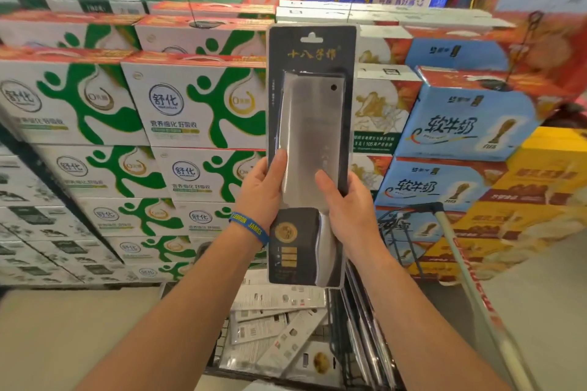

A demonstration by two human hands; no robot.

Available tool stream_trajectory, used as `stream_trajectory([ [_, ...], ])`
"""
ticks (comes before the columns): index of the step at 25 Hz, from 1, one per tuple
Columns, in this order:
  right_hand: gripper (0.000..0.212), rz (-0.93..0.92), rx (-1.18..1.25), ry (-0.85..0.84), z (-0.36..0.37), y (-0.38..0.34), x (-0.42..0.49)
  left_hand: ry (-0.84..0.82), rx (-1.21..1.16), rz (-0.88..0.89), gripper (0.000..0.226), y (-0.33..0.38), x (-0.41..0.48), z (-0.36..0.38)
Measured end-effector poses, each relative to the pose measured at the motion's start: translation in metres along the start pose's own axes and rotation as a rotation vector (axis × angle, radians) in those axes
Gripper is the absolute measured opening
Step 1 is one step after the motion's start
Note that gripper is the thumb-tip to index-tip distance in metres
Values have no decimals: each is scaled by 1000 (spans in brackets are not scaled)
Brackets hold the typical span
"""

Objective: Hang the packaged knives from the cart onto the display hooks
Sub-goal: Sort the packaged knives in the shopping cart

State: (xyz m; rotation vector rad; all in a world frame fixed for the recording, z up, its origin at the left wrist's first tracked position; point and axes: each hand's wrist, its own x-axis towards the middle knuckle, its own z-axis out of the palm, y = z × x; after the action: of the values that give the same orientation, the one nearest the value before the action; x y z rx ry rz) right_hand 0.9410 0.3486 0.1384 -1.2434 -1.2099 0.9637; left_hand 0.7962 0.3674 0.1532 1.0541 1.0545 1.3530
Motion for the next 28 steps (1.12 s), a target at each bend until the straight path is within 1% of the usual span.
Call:
stream_trajectory([
  [2,29,-2,-60,53,-19,1,0,-27,-10,7,24,-9,1,8],
  [4,32,8,-129,137,-45,6,-2,-34,7,-38,22,-24,0,9],
  [6,37,16,-214,253,-75,20,-8,-42,97,-152,20,-52,-3,7],
  [8,38,18,-340,349,-104,42,-18,-41,228,-313,18,-92,-14,5],
  [10,32,90,-472,360,-123,62,-28,-81,348,-481,17,-135,-30,4],
  [12,30,226,-653,310,-131,84,-41,-155,483,-649,17,-175,-47,3],
  [13,30,288,-704,279,-132,95,-48,-180,538,-733,17,-192,-56,2],
  [15,31,341,-736,237,-128,117,-66,-215,623,-872,18,-221,-77,-1],
  [16,30,336,-759,217,-125,128,-73,-234,650,-904,16,-232,-86,-1],
  [18,28,367,-886,154,-117,144,-75,-283,664,-892,8,-244,-101,2],
  [20,28,457,-1037,53,-108,157,-69,-329,671,-828,17,-245,-108,5],
  [24,37,479,-1193,-163,-89,190,-62,-422,636,-826,15,-231,-112,9],
  [26,32,577,-1228,-207,-76,200,-53,-444,631,-839,15,-226,-112,4],
  [27,37,632,-1240,-239,-67,203,-47,-426,611,-858,14,-225,-113,-2],
  [28,47,678,-1242,-274,-59,206,-42,-393,582,-880,16,-226,-113,-10],
])
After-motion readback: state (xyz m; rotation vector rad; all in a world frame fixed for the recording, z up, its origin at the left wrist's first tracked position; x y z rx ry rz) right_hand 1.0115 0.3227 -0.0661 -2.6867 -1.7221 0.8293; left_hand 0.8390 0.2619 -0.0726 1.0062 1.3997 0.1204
